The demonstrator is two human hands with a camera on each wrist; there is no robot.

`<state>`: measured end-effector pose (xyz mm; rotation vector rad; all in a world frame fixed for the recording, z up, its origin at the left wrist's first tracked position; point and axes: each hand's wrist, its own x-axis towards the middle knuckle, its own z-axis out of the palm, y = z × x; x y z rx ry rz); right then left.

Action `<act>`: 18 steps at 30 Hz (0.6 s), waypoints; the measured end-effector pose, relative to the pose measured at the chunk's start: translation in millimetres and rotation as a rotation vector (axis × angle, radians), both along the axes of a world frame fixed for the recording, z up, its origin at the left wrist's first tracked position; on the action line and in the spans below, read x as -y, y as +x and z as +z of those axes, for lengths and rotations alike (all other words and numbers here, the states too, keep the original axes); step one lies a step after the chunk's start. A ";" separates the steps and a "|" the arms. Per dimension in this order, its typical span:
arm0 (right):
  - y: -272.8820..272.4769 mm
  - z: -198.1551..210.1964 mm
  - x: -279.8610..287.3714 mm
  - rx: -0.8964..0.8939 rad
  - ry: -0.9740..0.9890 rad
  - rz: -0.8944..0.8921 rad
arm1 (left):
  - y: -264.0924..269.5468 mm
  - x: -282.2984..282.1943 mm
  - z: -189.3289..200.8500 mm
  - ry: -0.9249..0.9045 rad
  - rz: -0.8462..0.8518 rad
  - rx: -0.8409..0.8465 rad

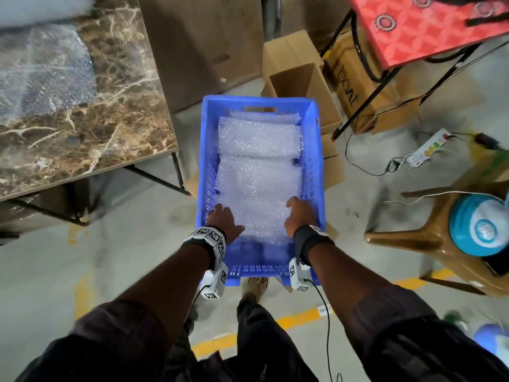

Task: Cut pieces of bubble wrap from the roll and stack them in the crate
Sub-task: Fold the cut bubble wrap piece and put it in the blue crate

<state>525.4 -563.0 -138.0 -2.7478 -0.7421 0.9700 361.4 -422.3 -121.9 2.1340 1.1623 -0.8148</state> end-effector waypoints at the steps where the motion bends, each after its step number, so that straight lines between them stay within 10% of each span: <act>1: 0.7 -4.1 -1.8 -0.002 0.002 -0.004 | 2.2 -0.9 -2.9 0.005 0.004 -0.003; 18: -2.2 -41.8 -18.1 0.124 -0.184 0.051 | 8.3 -0.2 -52.0 0.015 0.077 -0.062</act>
